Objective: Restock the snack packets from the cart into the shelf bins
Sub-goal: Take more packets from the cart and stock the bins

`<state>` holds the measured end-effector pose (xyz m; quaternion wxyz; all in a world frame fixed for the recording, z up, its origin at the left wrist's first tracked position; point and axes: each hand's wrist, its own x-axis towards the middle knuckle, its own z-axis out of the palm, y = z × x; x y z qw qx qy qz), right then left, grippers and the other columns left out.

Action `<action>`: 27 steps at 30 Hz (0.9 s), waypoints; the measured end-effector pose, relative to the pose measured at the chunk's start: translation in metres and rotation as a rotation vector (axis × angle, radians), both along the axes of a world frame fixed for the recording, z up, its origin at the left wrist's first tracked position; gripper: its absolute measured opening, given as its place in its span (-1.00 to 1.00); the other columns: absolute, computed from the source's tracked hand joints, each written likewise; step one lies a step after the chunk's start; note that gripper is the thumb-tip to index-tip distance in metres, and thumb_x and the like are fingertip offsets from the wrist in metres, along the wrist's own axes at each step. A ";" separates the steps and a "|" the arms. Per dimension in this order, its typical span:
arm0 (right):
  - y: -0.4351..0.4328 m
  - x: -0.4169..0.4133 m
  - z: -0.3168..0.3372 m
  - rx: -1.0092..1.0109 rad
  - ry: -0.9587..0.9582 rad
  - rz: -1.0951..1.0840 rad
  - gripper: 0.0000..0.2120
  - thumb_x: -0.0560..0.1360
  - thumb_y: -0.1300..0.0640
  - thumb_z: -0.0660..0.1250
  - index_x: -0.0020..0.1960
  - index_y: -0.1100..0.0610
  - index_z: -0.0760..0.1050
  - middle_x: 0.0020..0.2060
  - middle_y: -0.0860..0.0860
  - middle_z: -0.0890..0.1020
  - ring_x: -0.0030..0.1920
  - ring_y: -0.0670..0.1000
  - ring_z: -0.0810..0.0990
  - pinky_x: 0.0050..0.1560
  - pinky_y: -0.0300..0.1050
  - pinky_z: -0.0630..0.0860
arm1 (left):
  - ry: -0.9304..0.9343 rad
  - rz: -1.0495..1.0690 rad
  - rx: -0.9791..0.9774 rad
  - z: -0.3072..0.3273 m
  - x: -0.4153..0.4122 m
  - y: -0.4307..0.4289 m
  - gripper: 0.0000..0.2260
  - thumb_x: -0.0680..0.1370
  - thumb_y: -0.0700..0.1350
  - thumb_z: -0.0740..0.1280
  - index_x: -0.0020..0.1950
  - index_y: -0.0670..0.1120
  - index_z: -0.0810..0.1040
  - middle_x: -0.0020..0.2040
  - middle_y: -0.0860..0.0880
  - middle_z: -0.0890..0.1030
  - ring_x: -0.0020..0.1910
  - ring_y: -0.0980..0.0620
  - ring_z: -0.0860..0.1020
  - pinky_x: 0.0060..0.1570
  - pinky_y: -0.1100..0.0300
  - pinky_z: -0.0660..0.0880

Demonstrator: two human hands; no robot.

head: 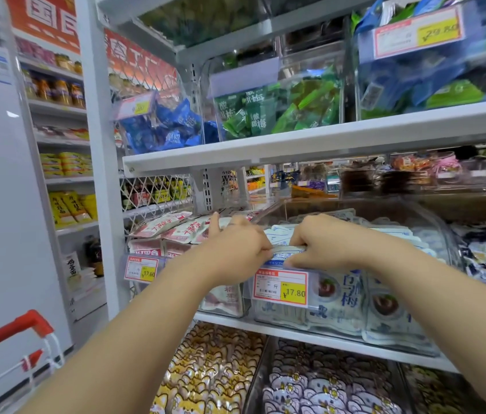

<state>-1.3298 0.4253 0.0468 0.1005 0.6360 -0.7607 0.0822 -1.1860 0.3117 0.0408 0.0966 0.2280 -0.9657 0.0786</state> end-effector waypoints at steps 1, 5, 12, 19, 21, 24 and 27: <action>0.000 -0.001 0.000 0.005 -0.023 0.006 -0.54 0.53 -0.13 0.39 -0.36 0.17 0.38 -0.48 0.04 0.33 -0.43 0.02 0.27 -0.34 -0.06 0.25 | 0.002 0.001 -0.003 -0.001 -0.001 0.000 -0.67 0.72 0.05 0.07 0.12 -0.03 0.60 0.29 0.10 0.50 0.48 -0.02 0.19 0.45 -0.44 -0.24; 0.001 -0.001 -0.005 -0.055 -0.046 0.029 -0.52 0.52 -0.15 0.39 -0.37 0.16 0.35 -0.47 0.07 0.32 -0.42 0.02 0.26 -0.36 -0.05 0.20 | 0.065 -0.004 0.004 -0.004 0.000 0.001 -0.66 0.72 0.02 0.08 0.04 -0.06 0.61 0.18 0.11 0.55 0.42 0.02 0.30 0.43 -0.46 -0.27; 0.011 -0.002 -0.015 -0.188 -0.118 0.099 -0.55 0.52 -0.09 0.39 -0.34 0.17 0.30 -0.27 0.24 0.50 -0.36 0.09 0.35 -0.30 -0.02 0.28 | 0.181 0.014 -0.346 -0.019 0.004 0.007 -0.77 0.70 -0.01 0.19 0.14 0.12 0.65 0.19 0.21 0.55 0.49 0.13 0.20 0.31 -0.49 -0.45; 0.003 -0.003 -0.010 -0.042 -0.107 0.051 -0.72 0.53 -0.03 0.39 -0.32 0.02 0.53 -0.25 0.04 0.63 -0.22 0.08 0.56 -0.12 0.04 0.55 | 0.291 0.021 -0.183 -0.027 0.007 0.004 -0.70 0.68 0.14 0.14 0.17 0.16 0.66 0.23 0.26 0.54 0.51 0.20 0.17 0.41 -0.37 -0.42; -0.004 0.001 -0.004 0.037 -0.059 0.037 -0.60 0.54 0.04 0.39 -0.42 0.04 0.36 -0.35 0.05 0.50 -0.32 0.06 0.42 -0.19 0.00 0.45 | 0.263 0.036 -0.195 -0.030 0.009 0.003 -0.69 0.67 0.17 0.14 0.18 0.19 0.66 0.22 0.26 0.51 0.50 0.19 0.16 0.40 -0.42 -0.39; -0.012 0.007 0.000 0.101 -0.038 0.021 -0.56 0.54 0.12 0.37 -0.43 0.09 0.26 -0.45 0.04 0.32 -0.38 0.03 0.26 -0.25 -0.02 0.31 | 0.274 0.070 -0.137 -0.033 0.010 -0.003 -0.68 0.65 0.20 0.16 0.15 0.16 0.67 0.22 0.25 0.44 0.48 0.16 0.15 0.43 -0.41 -0.33; -0.012 0.007 -0.002 0.065 -0.045 -0.038 -0.62 0.55 0.05 0.37 -0.38 0.07 0.33 -0.43 -0.01 0.39 -0.36 0.01 0.34 -0.18 -0.04 0.35 | 0.343 0.062 -0.065 -0.033 0.007 -0.004 -0.72 0.65 0.19 0.20 0.12 0.14 0.66 0.17 0.22 0.39 0.45 0.11 0.16 0.44 -0.38 -0.35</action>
